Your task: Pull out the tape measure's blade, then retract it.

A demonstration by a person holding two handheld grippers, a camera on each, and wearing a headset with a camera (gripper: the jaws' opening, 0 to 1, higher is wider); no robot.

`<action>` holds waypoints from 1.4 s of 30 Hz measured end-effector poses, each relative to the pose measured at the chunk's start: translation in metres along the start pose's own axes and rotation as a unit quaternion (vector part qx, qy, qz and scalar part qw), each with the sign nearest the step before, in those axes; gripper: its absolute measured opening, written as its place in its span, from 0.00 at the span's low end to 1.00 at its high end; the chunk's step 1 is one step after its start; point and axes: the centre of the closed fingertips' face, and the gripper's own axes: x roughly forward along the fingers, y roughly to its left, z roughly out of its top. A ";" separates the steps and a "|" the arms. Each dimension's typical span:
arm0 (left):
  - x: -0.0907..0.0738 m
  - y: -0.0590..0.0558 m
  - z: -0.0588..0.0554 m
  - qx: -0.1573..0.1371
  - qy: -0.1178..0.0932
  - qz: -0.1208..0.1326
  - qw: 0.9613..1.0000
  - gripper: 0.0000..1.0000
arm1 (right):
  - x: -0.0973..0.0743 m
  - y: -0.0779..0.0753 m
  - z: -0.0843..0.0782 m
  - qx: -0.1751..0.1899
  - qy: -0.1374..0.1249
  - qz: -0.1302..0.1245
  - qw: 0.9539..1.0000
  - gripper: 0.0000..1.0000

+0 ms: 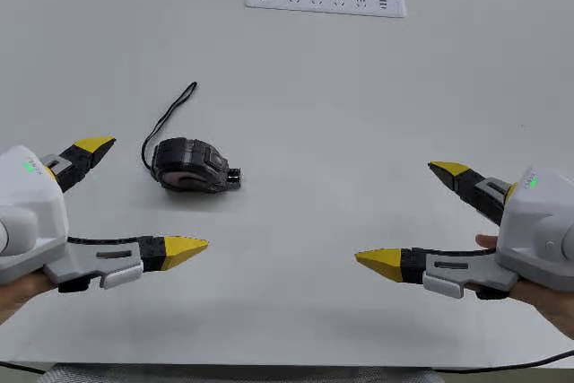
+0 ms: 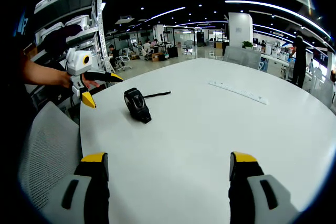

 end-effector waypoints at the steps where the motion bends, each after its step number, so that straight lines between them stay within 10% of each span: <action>1: 0.000 0.000 0.000 0.000 0.000 -0.001 1.000 1.00 | 0.000 0.000 0.000 0.000 0.000 0.000 1.000 0.98; 25: 0.010 0.002 -0.006 0.061 0.054 -0.045 0.996 0.93 | 0.008 0.000 0.006 -0.053 0.021 0.047 0.997 0.89; 42: 0.024 0.012 -0.013 0.114 0.105 -0.082 0.984 0.80 | 0.029 0.006 0.010 -0.102 0.051 0.102 0.988 0.77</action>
